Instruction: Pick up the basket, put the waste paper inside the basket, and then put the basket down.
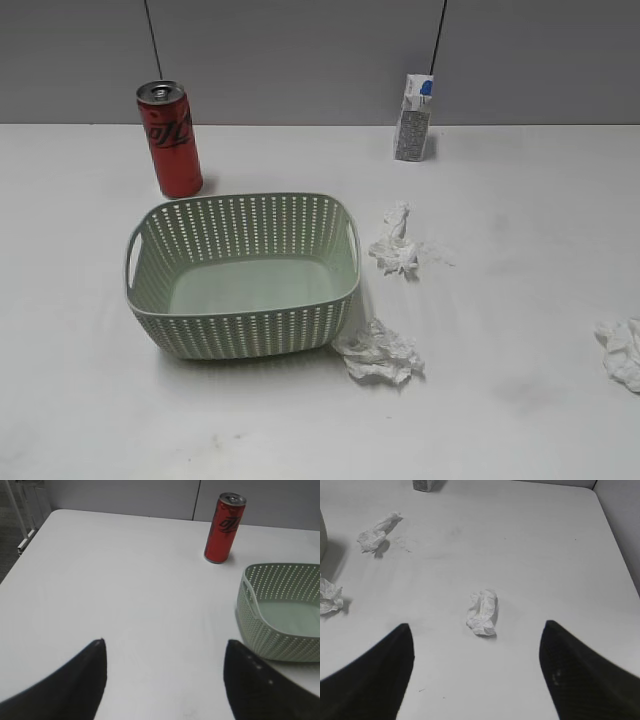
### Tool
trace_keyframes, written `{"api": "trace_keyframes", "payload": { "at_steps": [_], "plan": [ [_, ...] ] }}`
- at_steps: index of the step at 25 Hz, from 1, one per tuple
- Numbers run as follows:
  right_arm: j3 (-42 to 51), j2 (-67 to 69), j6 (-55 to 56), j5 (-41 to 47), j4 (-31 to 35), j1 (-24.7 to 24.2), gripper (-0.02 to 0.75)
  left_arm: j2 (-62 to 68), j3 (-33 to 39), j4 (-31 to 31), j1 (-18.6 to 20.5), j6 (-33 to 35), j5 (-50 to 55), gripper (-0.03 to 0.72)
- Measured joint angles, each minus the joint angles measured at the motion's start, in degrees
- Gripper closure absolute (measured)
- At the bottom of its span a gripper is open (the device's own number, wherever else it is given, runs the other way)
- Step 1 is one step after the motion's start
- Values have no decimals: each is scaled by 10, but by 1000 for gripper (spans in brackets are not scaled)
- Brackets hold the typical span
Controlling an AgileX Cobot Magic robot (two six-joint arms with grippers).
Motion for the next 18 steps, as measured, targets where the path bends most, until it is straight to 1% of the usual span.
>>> {"api": "trace_keyframes", "payload": {
  "at_steps": [18],
  "plan": [
    [1,0,0,0,3,0,146,0,0,0,0,0,0,134]
  ]
}}
